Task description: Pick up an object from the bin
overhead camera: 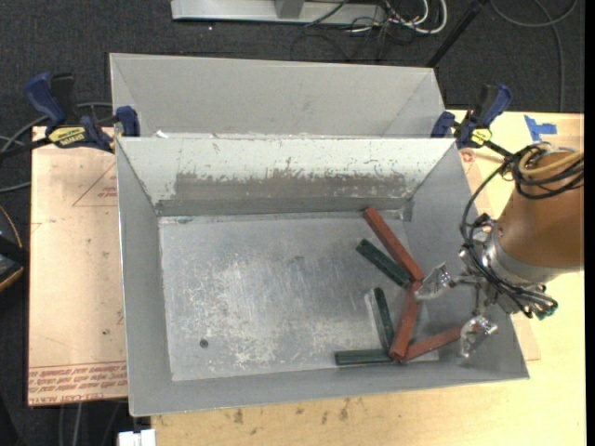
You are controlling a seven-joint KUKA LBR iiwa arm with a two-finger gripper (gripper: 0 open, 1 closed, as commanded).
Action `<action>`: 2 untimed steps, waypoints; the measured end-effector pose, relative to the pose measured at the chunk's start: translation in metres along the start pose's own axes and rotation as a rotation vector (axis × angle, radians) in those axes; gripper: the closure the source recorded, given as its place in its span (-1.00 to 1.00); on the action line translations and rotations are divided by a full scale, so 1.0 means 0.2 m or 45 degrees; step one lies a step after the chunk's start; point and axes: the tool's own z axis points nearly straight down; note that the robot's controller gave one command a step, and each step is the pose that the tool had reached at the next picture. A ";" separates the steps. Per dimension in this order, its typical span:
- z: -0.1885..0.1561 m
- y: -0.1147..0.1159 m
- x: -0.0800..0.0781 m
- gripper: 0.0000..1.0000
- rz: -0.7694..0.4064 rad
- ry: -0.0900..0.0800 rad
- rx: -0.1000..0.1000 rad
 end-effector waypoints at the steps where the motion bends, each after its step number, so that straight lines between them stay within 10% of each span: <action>1: -0.02 0.02 -0.03 -1.00 0.123 -0.002 -0.001; 2: 0.33 -0.02 -0.08 -1.00 -0.033 -0.011 -0.002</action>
Offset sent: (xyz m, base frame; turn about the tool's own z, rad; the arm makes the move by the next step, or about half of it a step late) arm 0.0131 0.0008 -0.0664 -0.0279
